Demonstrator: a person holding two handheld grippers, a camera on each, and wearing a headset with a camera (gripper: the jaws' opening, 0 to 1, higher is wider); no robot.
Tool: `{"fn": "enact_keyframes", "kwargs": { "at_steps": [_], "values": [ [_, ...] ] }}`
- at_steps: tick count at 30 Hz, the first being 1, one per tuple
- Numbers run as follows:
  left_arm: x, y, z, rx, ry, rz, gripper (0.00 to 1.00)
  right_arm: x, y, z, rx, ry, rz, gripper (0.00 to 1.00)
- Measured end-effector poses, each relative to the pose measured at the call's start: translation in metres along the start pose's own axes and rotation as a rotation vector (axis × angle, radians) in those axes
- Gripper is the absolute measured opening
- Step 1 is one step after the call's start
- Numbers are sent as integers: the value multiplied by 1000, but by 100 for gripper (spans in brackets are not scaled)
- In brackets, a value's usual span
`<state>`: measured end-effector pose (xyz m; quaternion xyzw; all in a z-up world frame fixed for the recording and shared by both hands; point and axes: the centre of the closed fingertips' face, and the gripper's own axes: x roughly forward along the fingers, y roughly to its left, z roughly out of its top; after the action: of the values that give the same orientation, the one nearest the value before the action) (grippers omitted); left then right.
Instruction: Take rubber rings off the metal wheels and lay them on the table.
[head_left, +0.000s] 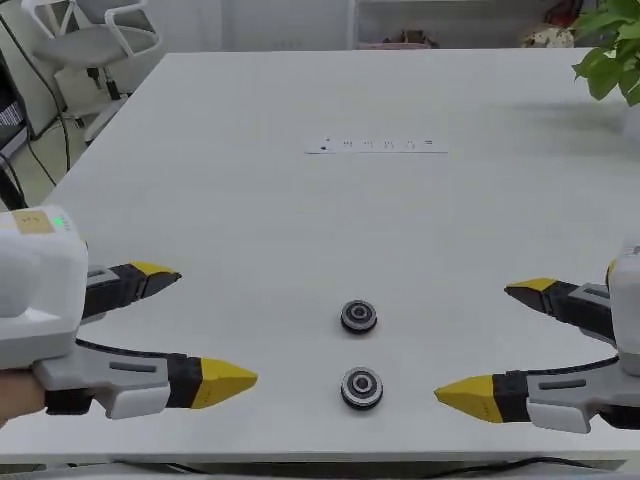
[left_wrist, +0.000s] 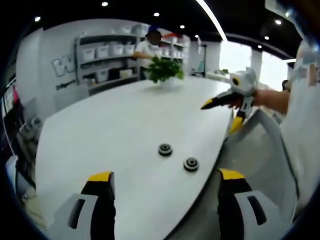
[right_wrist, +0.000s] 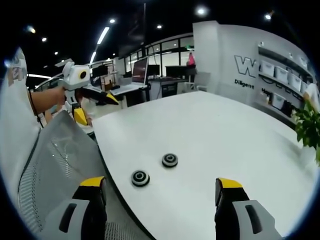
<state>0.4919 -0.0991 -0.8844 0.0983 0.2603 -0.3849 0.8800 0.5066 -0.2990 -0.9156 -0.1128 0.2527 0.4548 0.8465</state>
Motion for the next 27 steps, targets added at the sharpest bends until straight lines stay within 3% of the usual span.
{"fn": "enact_keyframes", "kwargs": {
  "at_steps": [11,27],
  "values": [
    [18,-6,-3,49,41,-38,82,16,3,-3,-21,15,39,87],
    [42,-23,-1,107,70,-116,73,37,11,-10,-75,47,110,81]
  ]
}}
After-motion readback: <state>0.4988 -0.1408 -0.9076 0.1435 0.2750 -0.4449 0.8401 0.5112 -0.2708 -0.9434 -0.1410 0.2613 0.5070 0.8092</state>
